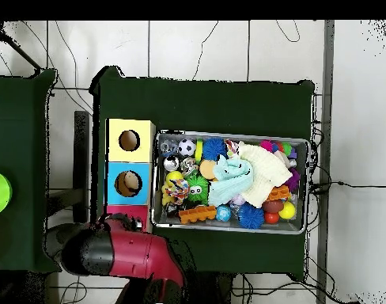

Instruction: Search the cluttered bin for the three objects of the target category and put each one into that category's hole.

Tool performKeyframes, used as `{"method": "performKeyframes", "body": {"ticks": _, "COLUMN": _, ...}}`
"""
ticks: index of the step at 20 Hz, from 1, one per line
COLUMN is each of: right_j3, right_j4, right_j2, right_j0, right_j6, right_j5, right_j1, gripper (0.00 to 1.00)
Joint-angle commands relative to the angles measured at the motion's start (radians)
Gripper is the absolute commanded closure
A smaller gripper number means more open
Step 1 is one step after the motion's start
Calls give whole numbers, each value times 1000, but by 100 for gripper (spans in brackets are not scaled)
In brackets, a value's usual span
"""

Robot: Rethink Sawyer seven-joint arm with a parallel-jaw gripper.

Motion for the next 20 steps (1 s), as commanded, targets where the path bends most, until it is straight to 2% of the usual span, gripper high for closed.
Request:
{"method": "performKeyframes", "body": {"ticks": 1, "right_j3": 34, "right_j4": 54, "right_j2": 101, "right_j0": -59, "right_j6": 168, "right_j5": 1, "right_j1": -52, "gripper": 0}}
{"method": "performKeyframes", "body": {"ticks": 10, "right_j3": 26, "right_j4": 40, "right_j2": 102, "right_j0": -57, "right_j6": 186, "right_j5": 10, "right_j1": -52, "gripper": 0}}
{"method": "performKeyframes", "body": {"ticks": 14, "right_j3": -14, "right_j4": 11, "right_j2": 55, "right_j0": -36, "right_j6": 182, "right_j5": 53, "right_j1": -65, "gripper": 0}}
{"method": "performKeyframes", "body": {"ticks": 20, "right_j3": -81, "right_j4": -30, "right_j2": 33, "right_j0": -112, "right_j6": 101, "right_j5": 132, "right_j1": -67, "gripper": 0}}
